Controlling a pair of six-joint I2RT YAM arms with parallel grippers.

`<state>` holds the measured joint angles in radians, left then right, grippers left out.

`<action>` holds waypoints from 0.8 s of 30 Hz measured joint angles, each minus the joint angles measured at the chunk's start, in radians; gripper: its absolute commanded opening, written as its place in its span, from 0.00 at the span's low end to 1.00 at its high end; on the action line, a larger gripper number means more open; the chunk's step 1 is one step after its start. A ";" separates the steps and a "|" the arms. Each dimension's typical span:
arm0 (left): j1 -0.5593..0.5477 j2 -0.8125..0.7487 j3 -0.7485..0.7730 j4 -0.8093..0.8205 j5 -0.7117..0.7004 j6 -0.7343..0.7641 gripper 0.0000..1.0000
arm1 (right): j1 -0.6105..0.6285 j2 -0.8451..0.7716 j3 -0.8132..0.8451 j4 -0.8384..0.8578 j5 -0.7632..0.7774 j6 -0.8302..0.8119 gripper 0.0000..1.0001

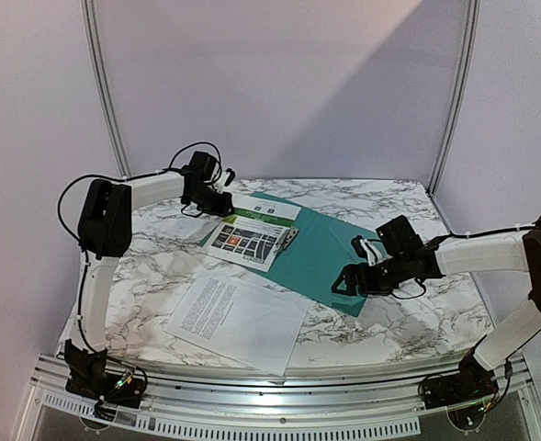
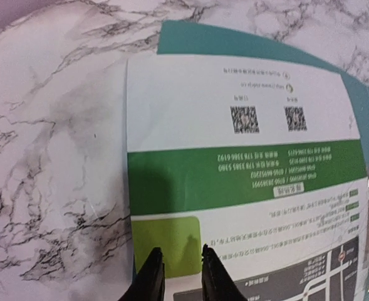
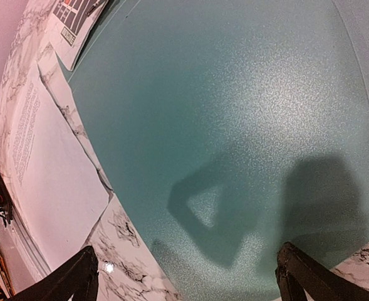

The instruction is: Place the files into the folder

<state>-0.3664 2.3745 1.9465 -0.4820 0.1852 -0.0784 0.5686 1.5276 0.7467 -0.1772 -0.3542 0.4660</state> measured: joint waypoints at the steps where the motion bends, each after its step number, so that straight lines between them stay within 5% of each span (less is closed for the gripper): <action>1: -0.002 -0.010 -0.016 0.003 -0.013 0.001 0.34 | 0.000 0.000 0.000 0.000 0.000 0.000 0.99; 11: -0.023 -0.210 -0.199 0.015 -0.083 -0.088 0.48 | 0.000 0.018 0.003 0.032 -0.002 -0.001 0.99; 24: -0.023 -0.220 -0.341 0.093 -0.062 -0.201 0.57 | 0.000 0.026 0.006 0.043 -0.007 -0.001 0.99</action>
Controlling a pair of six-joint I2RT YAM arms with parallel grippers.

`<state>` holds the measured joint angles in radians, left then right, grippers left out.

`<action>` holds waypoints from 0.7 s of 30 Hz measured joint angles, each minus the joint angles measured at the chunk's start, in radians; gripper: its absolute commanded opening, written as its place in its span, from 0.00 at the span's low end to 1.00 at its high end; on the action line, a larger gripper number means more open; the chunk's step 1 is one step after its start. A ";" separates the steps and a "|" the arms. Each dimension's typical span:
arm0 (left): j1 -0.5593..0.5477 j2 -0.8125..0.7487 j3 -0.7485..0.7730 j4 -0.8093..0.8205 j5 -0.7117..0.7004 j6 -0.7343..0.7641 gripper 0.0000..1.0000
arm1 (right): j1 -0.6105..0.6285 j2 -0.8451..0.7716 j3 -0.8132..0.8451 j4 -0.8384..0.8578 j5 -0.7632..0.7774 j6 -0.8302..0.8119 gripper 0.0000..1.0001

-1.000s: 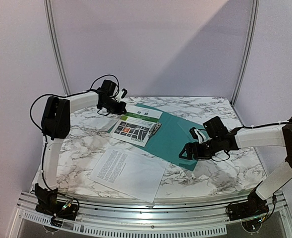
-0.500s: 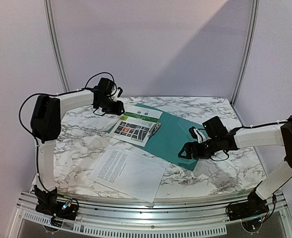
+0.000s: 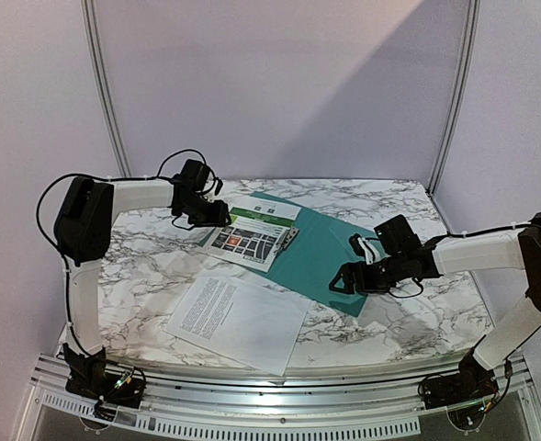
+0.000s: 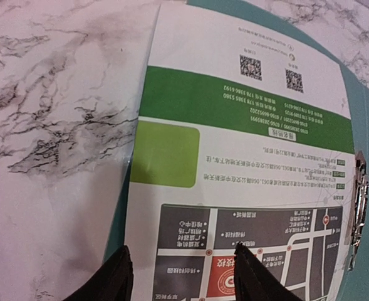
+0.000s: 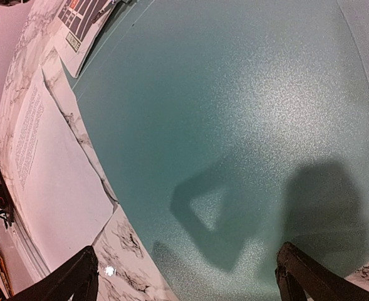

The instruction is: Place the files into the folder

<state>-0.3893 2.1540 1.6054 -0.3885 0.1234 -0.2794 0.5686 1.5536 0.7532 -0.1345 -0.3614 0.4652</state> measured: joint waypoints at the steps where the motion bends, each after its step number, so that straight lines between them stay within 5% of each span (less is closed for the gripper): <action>1: 0.000 0.000 0.000 0.007 0.000 -0.003 0.58 | 0.000 0.000 0.000 0.000 0.000 0.000 0.99; 21: 0.000 0.053 -0.014 0.076 0.003 -0.025 0.66 | 0.000 0.000 -0.001 0.002 0.000 0.000 0.99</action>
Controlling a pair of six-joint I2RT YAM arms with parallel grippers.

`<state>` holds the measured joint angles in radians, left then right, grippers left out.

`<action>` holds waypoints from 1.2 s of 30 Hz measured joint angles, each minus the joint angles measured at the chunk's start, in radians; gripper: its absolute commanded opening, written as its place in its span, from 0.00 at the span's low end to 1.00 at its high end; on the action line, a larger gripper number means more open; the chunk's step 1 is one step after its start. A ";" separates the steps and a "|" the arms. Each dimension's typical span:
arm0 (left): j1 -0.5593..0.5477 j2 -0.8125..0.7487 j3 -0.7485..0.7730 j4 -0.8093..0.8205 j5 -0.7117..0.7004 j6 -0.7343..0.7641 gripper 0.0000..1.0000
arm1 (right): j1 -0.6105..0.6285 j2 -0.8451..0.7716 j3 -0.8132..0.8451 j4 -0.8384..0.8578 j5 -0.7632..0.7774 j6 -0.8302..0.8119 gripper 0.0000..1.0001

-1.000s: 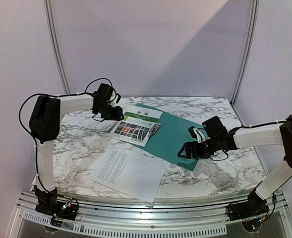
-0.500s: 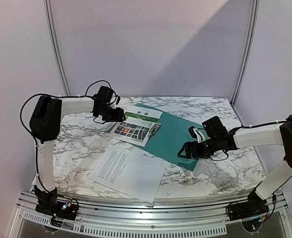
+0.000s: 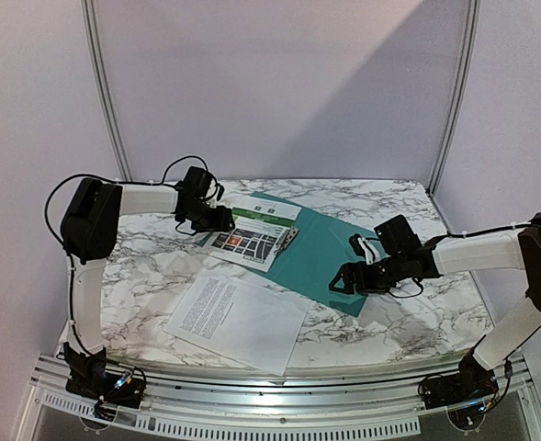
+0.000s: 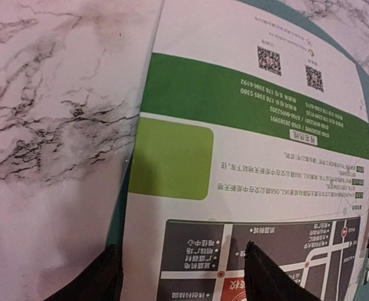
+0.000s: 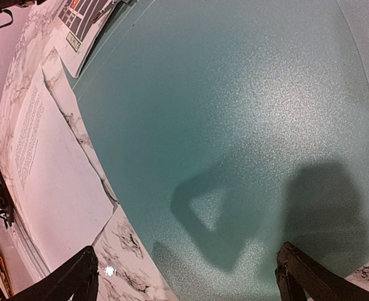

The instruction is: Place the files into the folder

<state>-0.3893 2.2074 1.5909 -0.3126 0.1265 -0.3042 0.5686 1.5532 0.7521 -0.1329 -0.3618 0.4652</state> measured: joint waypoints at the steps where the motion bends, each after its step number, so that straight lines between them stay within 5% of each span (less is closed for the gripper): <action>1: 0.000 0.002 0.000 0.003 0.002 0.000 0.66 | 0.000 0.000 0.000 0.000 0.000 0.000 0.99; 36: 0.003 0.031 0.037 0.043 0.002 0.041 0.65 | 0.000 0.000 -0.006 0.014 0.000 0.000 0.99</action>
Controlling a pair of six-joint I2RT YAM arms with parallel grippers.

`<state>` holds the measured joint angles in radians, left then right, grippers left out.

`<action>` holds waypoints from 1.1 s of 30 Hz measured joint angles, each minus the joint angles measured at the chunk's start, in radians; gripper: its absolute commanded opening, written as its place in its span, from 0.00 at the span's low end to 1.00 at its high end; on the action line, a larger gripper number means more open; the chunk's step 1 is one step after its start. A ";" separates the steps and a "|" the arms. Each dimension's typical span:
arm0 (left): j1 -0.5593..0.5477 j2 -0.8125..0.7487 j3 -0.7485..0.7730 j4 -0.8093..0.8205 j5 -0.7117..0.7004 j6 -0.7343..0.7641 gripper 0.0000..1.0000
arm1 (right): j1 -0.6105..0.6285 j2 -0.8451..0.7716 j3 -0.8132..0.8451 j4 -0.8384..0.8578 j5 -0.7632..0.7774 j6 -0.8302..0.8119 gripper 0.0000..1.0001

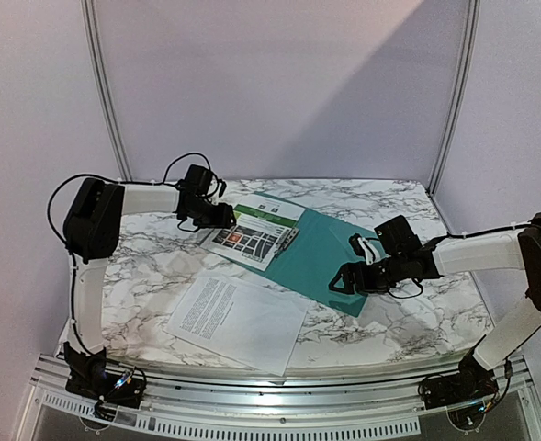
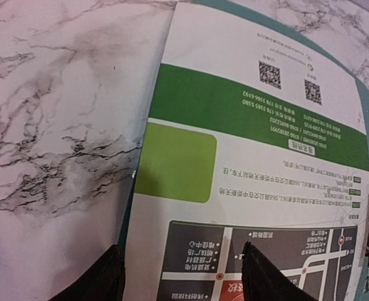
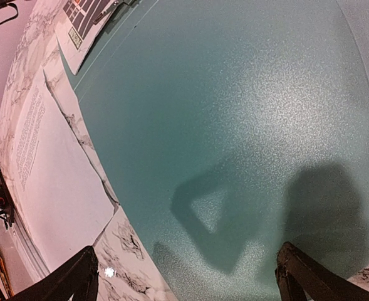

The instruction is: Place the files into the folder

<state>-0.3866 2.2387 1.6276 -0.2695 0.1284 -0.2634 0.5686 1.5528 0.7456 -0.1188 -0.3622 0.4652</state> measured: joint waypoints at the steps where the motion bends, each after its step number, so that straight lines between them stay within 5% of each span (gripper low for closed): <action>1: 0.000 -0.011 -0.008 0.000 -0.006 0.001 0.67 | 0.000 0.000 0.000 0.000 0.000 0.000 0.99; 6: -0.001 -0.081 -0.041 0.007 -0.031 0.011 0.94 | 0.000 0.000 0.002 -0.005 0.000 0.000 0.99; 33: 0.048 -0.152 -0.207 0.050 0.062 0.006 0.88 | 0.000 -0.002 0.019 -0.051 0.005 0.000 0.99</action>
<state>-0.3382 2.0865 1.4208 -0.2199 0.1905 -0.2577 0.5690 1.5505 0.7647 -0.1696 -0.3569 0.4652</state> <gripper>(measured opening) 0.883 0.988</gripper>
